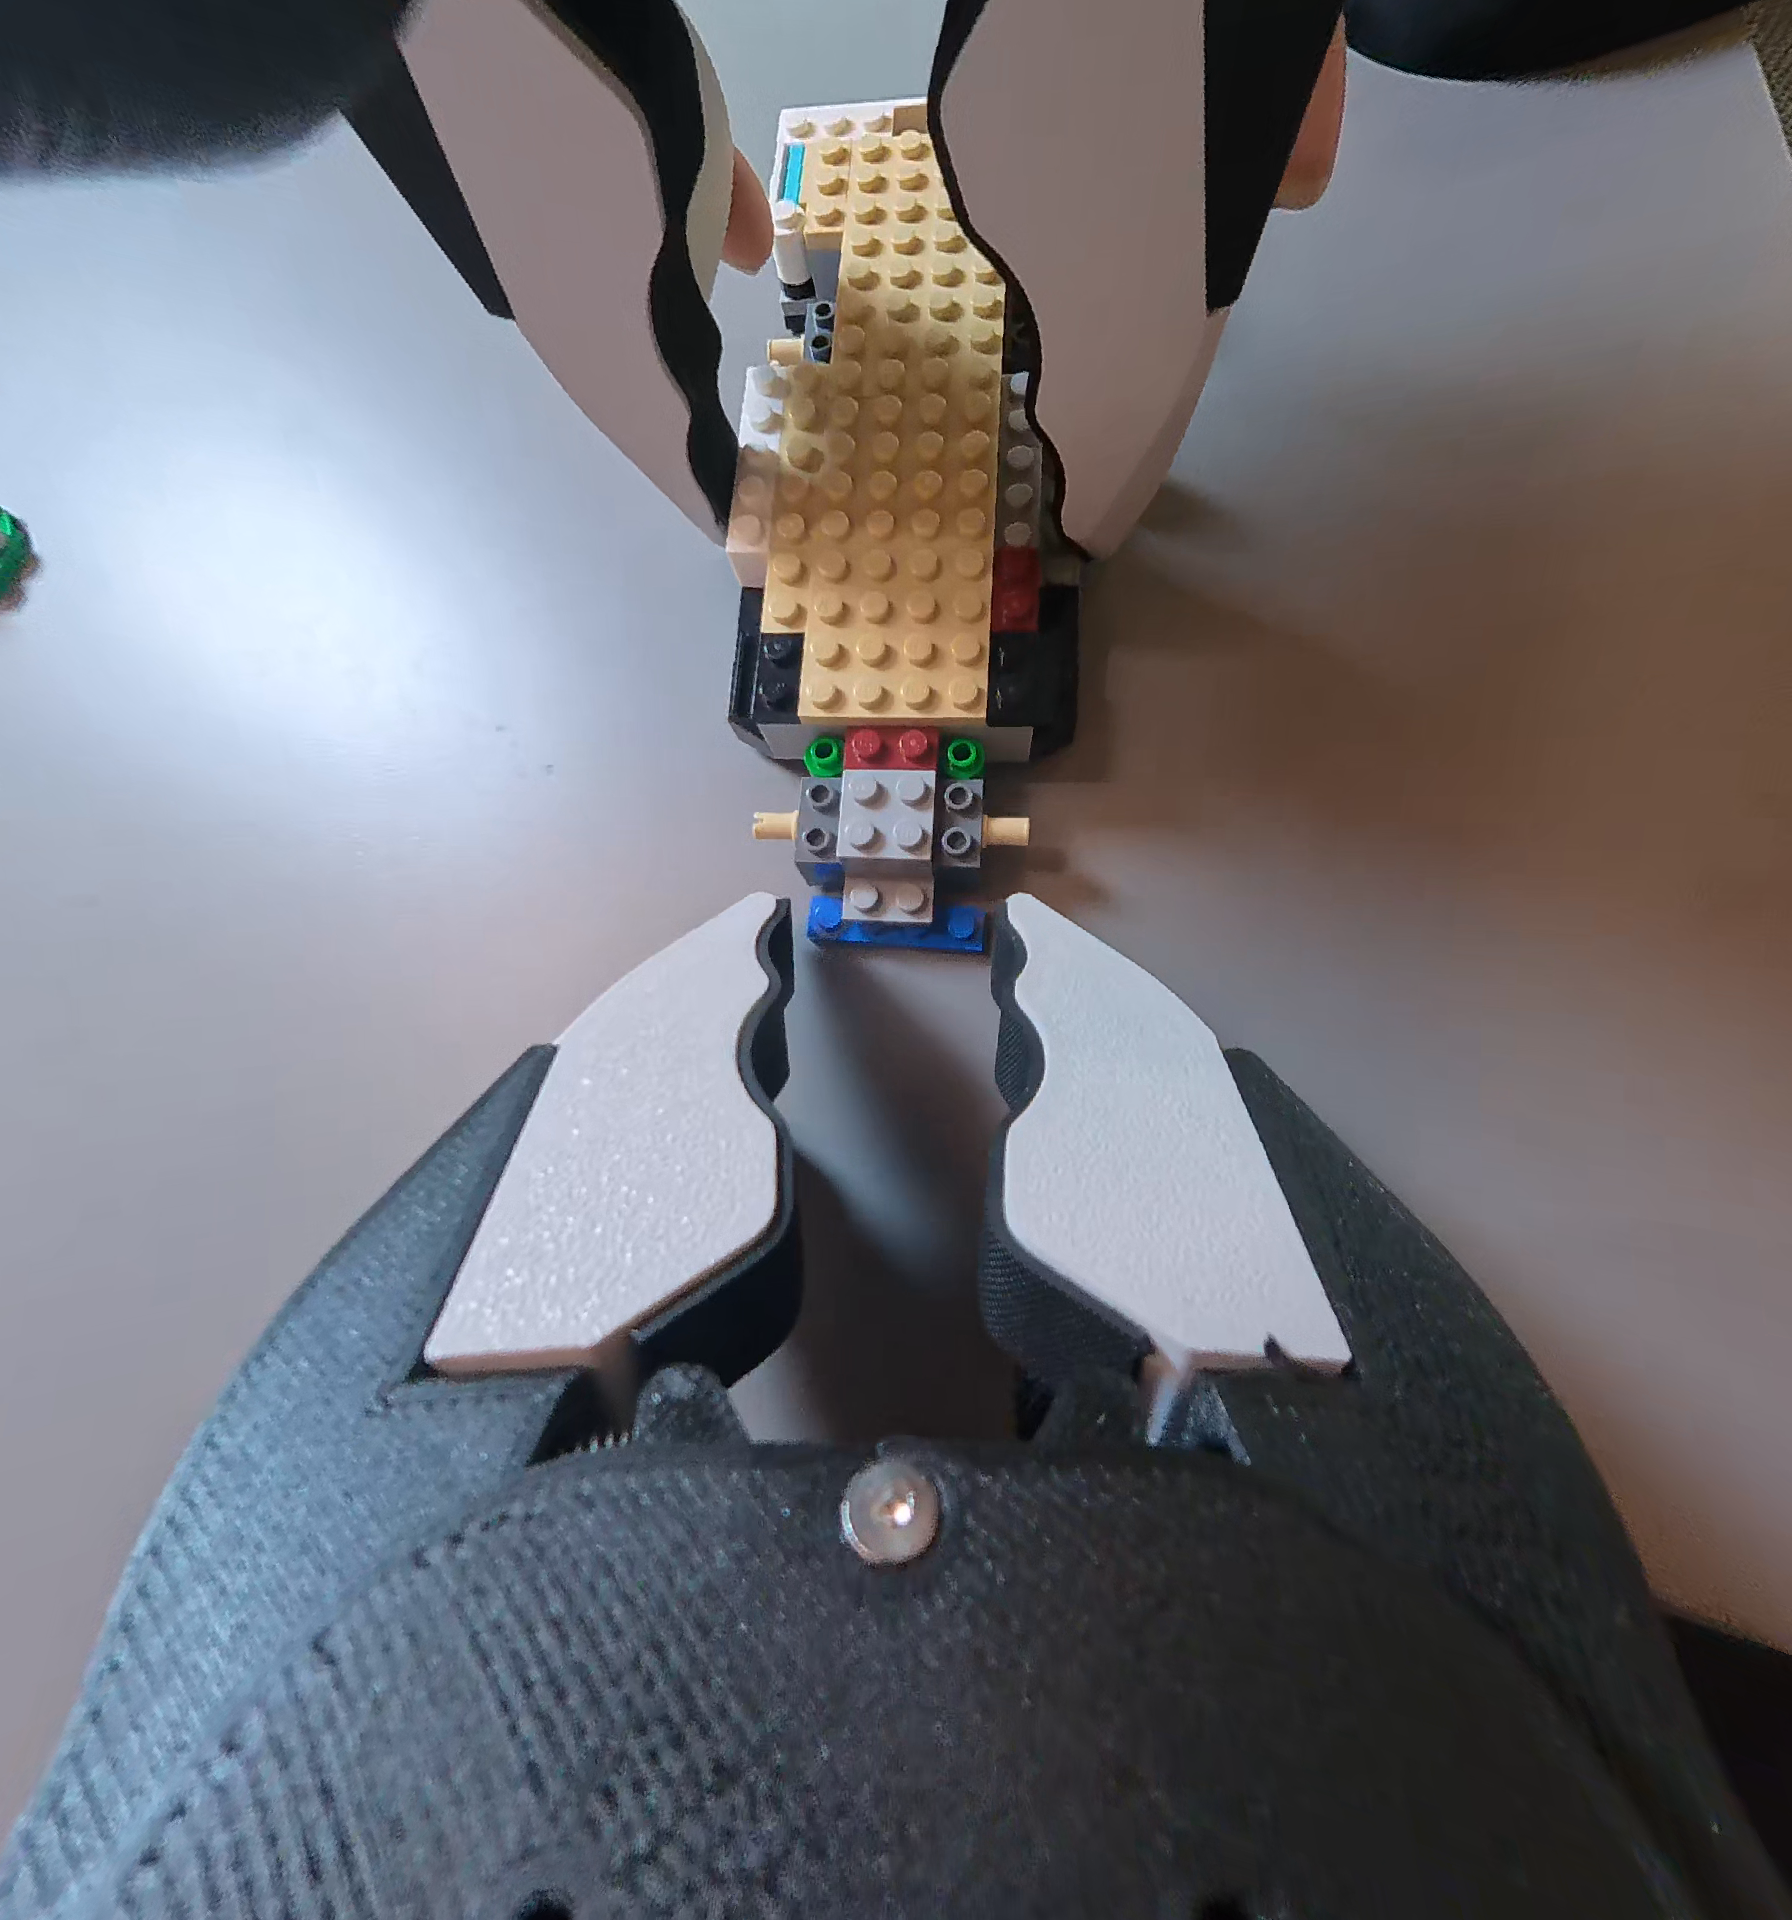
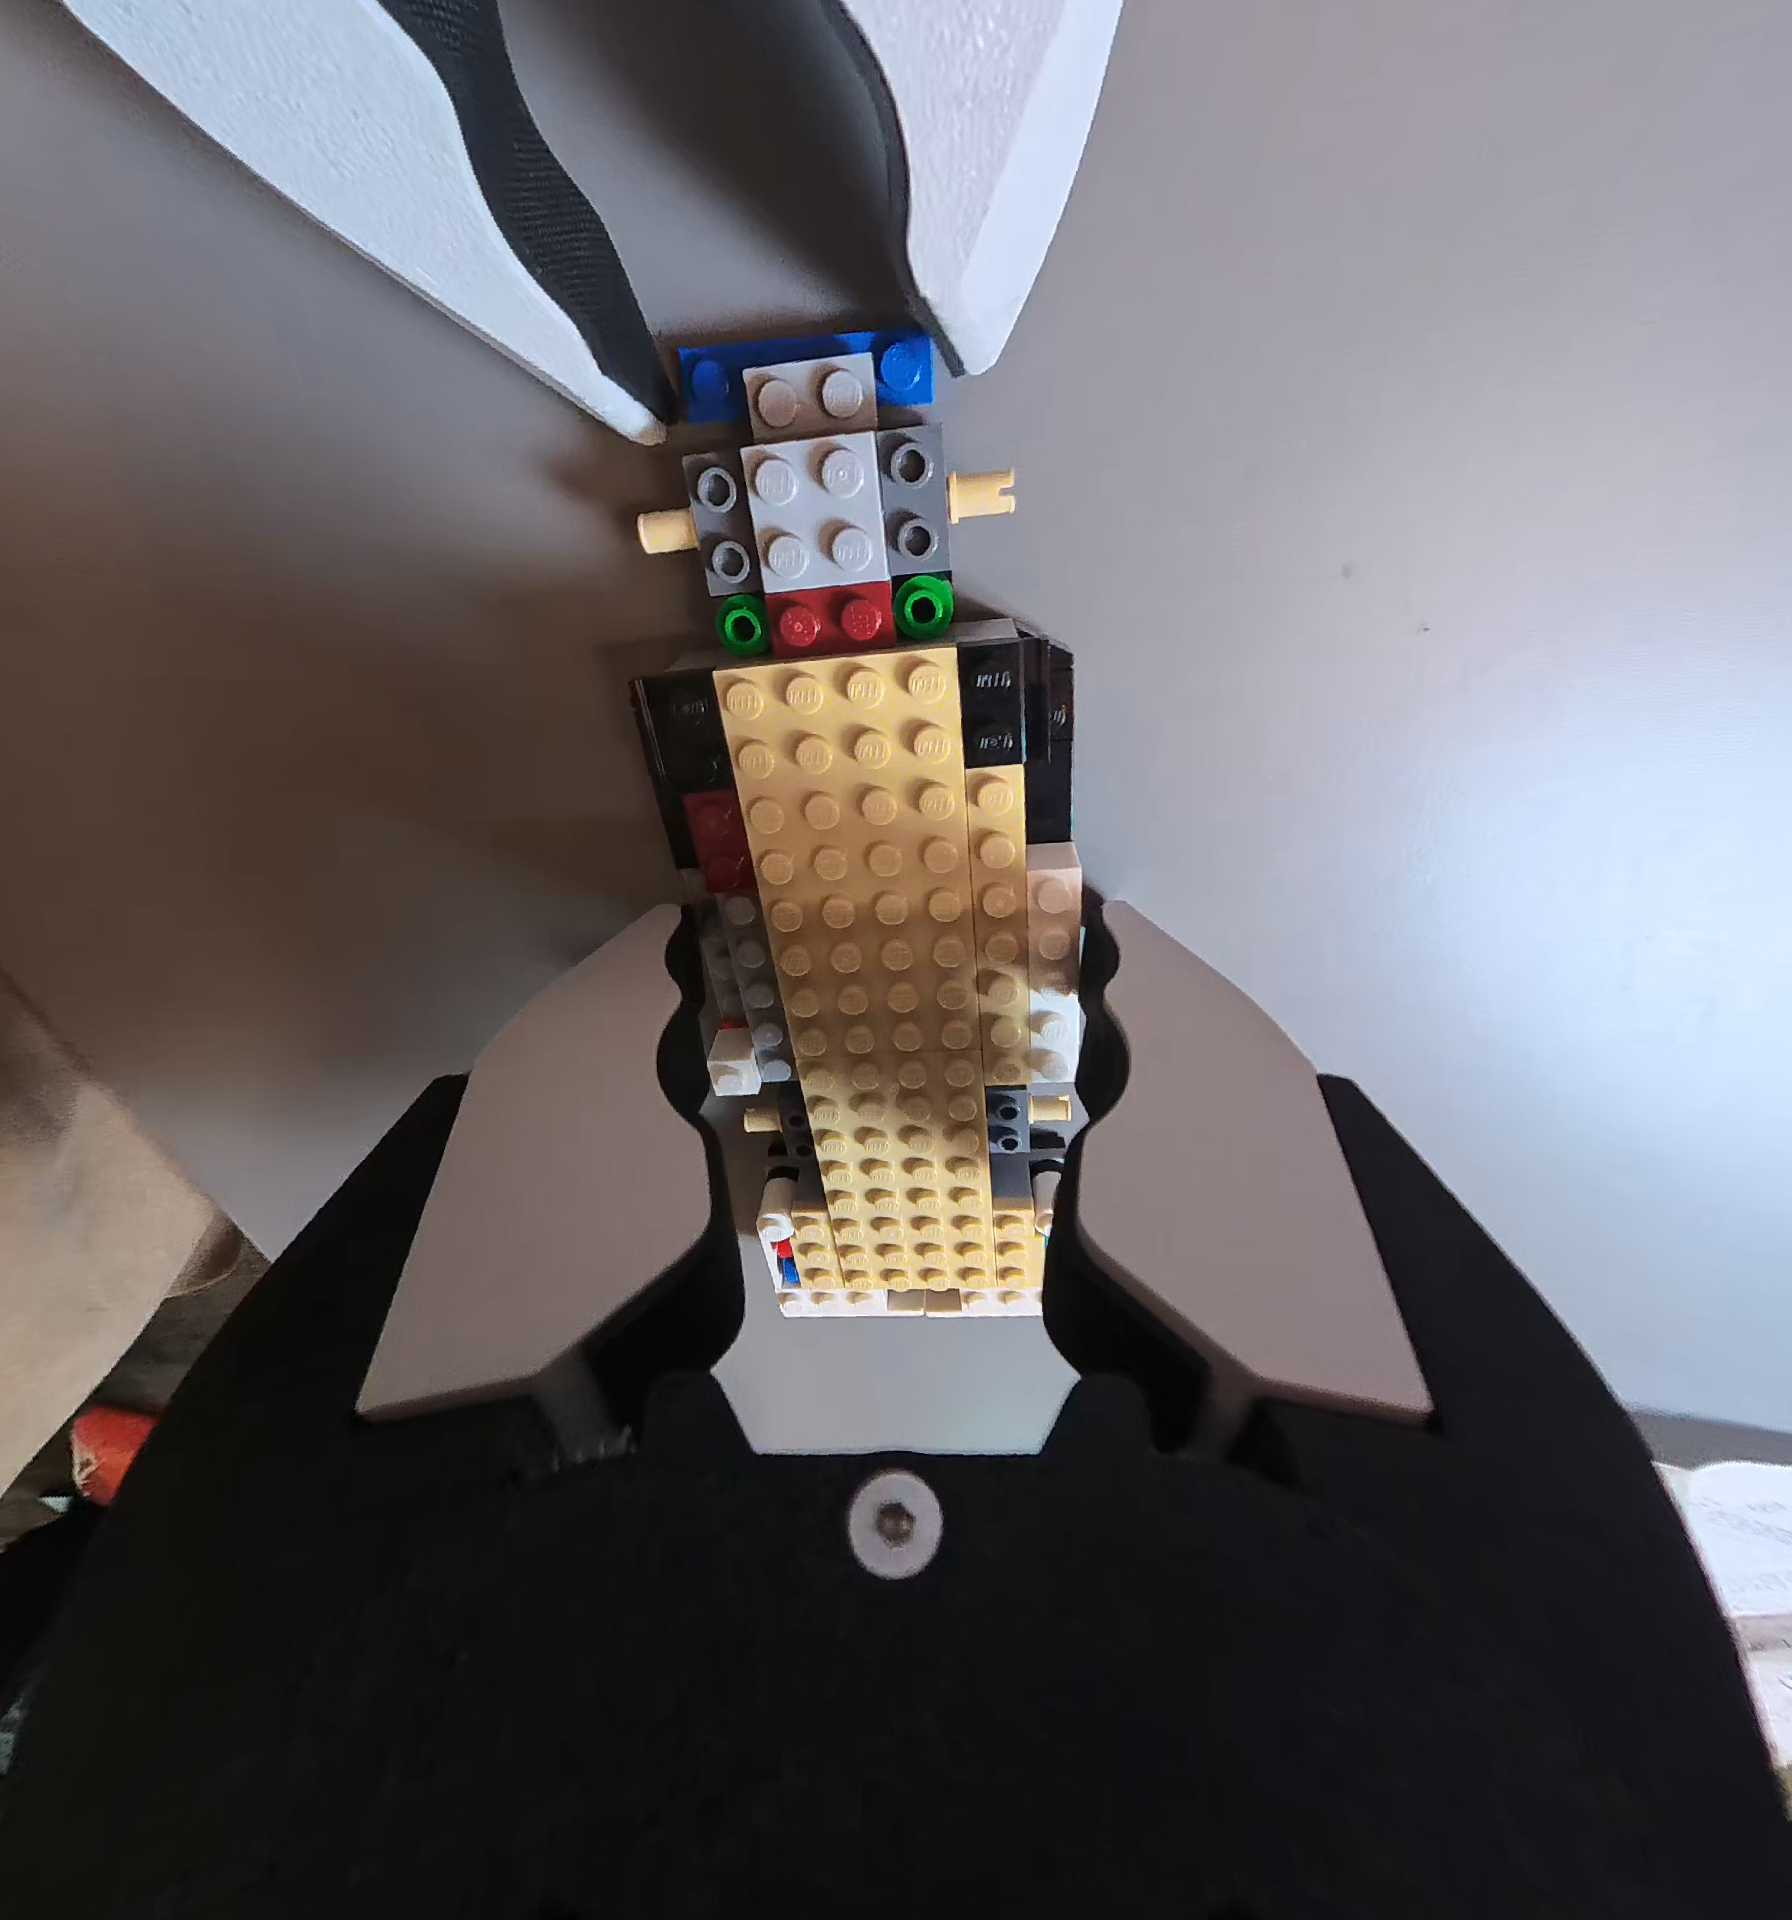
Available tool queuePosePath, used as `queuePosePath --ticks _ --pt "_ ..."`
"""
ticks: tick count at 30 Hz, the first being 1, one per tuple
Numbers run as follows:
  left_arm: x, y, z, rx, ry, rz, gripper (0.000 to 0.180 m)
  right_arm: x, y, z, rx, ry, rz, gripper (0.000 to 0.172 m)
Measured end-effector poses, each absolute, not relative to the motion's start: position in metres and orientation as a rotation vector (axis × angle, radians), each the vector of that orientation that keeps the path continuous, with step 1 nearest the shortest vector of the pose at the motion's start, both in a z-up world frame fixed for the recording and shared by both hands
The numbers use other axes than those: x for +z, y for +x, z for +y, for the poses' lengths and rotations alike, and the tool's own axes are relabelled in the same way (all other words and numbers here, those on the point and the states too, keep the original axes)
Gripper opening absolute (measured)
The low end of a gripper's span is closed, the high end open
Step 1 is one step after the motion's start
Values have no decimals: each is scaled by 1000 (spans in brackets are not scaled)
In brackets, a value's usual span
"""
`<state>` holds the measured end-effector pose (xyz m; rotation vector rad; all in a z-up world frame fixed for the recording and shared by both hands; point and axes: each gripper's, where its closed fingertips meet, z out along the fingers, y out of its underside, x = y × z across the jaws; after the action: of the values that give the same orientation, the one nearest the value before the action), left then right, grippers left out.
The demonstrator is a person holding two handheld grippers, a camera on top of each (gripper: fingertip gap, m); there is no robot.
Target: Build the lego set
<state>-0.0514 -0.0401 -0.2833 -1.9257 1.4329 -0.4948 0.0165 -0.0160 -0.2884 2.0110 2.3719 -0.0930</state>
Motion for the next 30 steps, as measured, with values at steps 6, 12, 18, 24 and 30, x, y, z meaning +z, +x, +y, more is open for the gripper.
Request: queuePosePath --ticks 6,12,18,24,30 --pt "-283 -59 -44 -499 -1943 1457 36 -287 12 -18 -103 2019 2368 69" --pt "-283 -61 -46 -524 -1923 1499 35 -284 9 -19 -104 2042 2361 67" --pt "-284 -61 -47 -576 -1909 1603 38 -284 7 -22 -139 2060 2357 68" --pt "-285 -57 -47 -593 -1912 1643 35 -284 13 -27 -205 2046 2403 76" --pt "-284 -54 -46 -554 -1936 1569 32 -288 13 -27 -226 2052 2431 71"
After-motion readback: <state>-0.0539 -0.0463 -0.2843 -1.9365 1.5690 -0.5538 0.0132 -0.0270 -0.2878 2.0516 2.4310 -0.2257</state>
